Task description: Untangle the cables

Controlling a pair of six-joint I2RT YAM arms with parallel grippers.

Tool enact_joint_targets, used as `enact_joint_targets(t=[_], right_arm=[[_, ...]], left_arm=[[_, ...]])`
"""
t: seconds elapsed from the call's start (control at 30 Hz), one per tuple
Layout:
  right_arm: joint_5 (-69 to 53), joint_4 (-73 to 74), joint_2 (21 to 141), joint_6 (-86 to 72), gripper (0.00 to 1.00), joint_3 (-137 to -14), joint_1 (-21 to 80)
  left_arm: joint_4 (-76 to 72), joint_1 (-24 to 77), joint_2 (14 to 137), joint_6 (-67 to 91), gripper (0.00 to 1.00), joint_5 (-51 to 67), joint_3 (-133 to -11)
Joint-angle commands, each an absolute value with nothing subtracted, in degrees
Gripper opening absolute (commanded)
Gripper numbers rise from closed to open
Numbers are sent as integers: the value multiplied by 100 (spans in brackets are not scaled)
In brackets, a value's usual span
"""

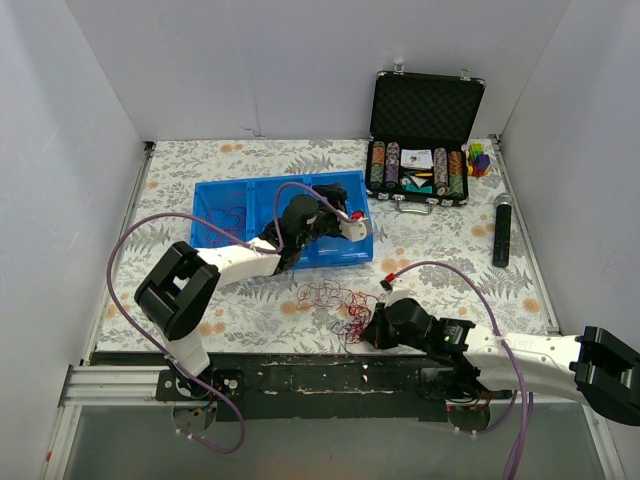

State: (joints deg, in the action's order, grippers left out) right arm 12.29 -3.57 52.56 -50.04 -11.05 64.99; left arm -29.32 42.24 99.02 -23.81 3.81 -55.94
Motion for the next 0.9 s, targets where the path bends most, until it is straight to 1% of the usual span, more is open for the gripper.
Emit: enact_joint_targets(t=[0.0, 0.1, 0.23, 0.33, 0.47, 0.6, 0.63, 0.7, 0.77, 0.8, 0.87], right_arm=[[1274, 501, 5282, -4957, 1, -932, 6530], [1266, 501, 5247, -4957, 1, -923, 6521], [1231, 475, 5282, -4931, 1, -940, 6521], [1231, 457, 5274, -4913, 1, -949, 6521], [1222, 431, 5291, -4913, 1, -958, 6521], [1222, 448, 5309, -4913, 1, -958, 6530], [1222, 448, 5309, -4930, 1, -949, 6530], [1230, 448, 5309, -4939, 1, -949, 6530], [1230, 448, 5335, -4931, 1, -958, 6521], [1230, 448, 5370, -4931, 1, -967, 6521], [1239, 457, 5414, -4931, 1, -984, 6530]], left_arm=[[-2270, 4245, 9598, -2153, 73, 369, -6081], [-1795, 4254, 9344, -2057, 73, 474, -6301], [-1206, 4263, 8660, -1960, 72, 764, -6232], [-136, 4315, 7983, -1855, 73, 1307, -6056], [1675, 4342, 7218, -2003, 75, 2432, -5574], [2021, 4508, 6575, -1592, 73, 2698, -4827], [2021, 4535, 6487, -1408, 71, 2690, -4686], [2065, 4544, 6416, -987, 62, 2742, -4553], [2127, 4544, 6433, -460, 43, 2830, -4535], [2136, 4553, 6477, -109, 37, 2839, -4544], [2118, 4562, 6600, 524, 36, 2856, -4579]])
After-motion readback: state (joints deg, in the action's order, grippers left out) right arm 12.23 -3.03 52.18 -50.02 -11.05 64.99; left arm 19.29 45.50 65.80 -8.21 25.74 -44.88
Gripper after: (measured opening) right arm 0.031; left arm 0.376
